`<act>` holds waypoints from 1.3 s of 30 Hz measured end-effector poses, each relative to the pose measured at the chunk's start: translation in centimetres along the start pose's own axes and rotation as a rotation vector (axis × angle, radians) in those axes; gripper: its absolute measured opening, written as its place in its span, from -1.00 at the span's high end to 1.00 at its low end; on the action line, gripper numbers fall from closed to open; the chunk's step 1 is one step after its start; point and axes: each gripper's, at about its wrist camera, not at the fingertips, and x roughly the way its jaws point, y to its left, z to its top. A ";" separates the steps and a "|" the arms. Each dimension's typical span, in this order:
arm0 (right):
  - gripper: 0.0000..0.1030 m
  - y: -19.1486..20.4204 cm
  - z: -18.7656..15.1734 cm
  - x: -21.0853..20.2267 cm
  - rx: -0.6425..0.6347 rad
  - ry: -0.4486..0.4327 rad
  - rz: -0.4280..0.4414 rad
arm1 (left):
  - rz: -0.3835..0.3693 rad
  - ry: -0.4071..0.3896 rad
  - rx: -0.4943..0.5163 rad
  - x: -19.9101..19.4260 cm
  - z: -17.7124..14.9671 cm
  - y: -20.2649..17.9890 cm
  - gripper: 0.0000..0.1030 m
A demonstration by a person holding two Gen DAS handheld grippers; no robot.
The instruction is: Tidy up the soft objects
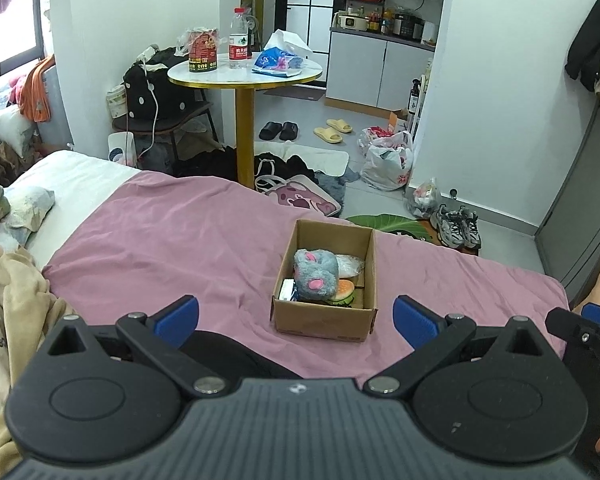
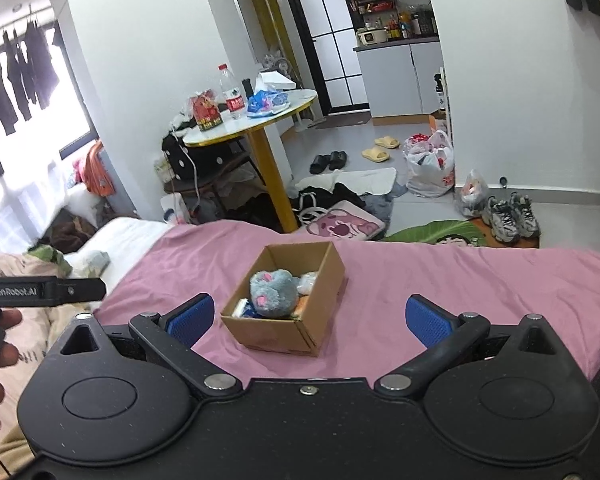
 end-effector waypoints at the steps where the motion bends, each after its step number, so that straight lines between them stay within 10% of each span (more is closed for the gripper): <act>1: -1.00 0.1 0.0 0.1 -0.007 0.006 -0.004 | 0.000 -0.002 0.001 -0.1 0.0 0.0 -0.99; 39: -1.00 0.9 -0.1 -0.3 -0.029 0.020 0.005 | -0.024 0.011 0.024 -0.2 -0.5 -1.0 -0.99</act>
